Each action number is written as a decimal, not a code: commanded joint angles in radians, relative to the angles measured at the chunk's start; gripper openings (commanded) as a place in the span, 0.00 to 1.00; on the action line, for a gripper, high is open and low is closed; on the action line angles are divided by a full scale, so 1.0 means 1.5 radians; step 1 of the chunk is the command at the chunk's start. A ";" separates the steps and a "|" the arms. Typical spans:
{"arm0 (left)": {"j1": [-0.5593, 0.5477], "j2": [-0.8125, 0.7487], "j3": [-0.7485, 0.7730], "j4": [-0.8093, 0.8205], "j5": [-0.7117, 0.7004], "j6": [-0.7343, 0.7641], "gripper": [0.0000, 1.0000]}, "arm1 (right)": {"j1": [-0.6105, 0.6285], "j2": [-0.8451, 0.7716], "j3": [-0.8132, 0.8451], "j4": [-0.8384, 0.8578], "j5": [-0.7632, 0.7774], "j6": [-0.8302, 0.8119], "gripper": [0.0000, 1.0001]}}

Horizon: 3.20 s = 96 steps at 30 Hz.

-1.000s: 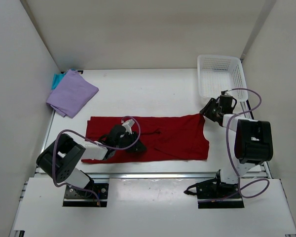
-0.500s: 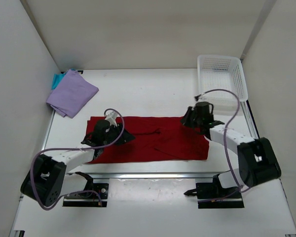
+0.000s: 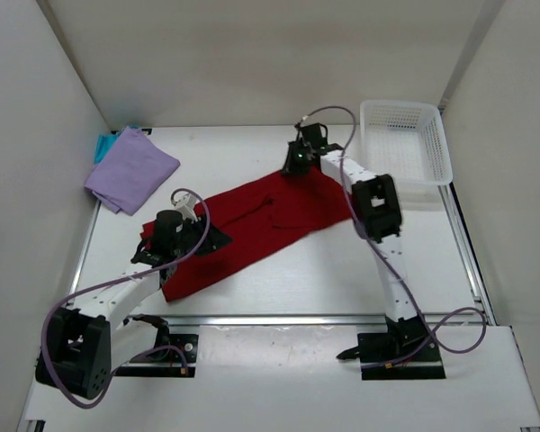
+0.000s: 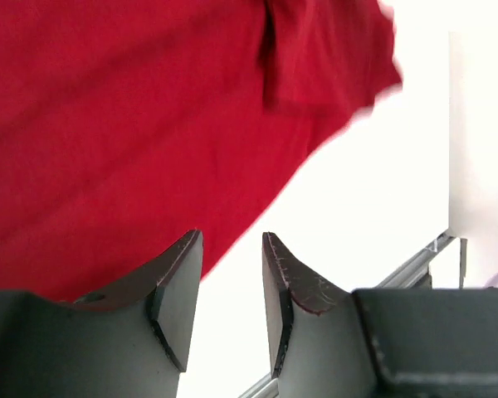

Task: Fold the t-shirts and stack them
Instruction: Rotate the tshirt 90 degrees, then grab the bottom of the folded rectangular tshirt with both arms

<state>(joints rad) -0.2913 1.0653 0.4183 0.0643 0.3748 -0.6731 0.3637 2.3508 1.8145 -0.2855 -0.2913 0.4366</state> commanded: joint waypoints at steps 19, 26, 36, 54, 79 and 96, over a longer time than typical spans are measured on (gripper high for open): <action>0.080 -0.078 -0.039 0.010 0.043 -0.007 0.78 | 0.198 -0.515 -0.608 0.350 -0.004 0.110 0.32; 0.085 -0.100 -0.041 0.002 0.022 -0.024 0.60 | 0.309 -0.428 -0.639 0.391 0.084 0.155 0.43; 0.040 -0.056 -0.001 -0.017 -0.014 0.000 0.62 | 0.302 -0.236 -0.548 0.364 0.100 0.211 0.28; -0.064 -0.006 0.009 -0.067 -0.113 0.044 0.68 | -0.029 -0.699 -0.860 0.220 -0.017 0.056 0.55; -0.023 -0.078 -0.075 -0.062 -0.056 0.025 0.70 | -0.033 -0.066 -0.050 0.083 0.051 -0.011 0.16; -0.079 -0.112 -0.101 -0.170 -0.212 0.069 0.68 | 0.020 -0.586 -0.613 0.174 0.007 0.049 0.48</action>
<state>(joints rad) -0.3882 0.9329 0.2695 -0.1429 0.1555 -0.5953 0.3672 1.6203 1.1580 -0.2119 -0.2283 0.3943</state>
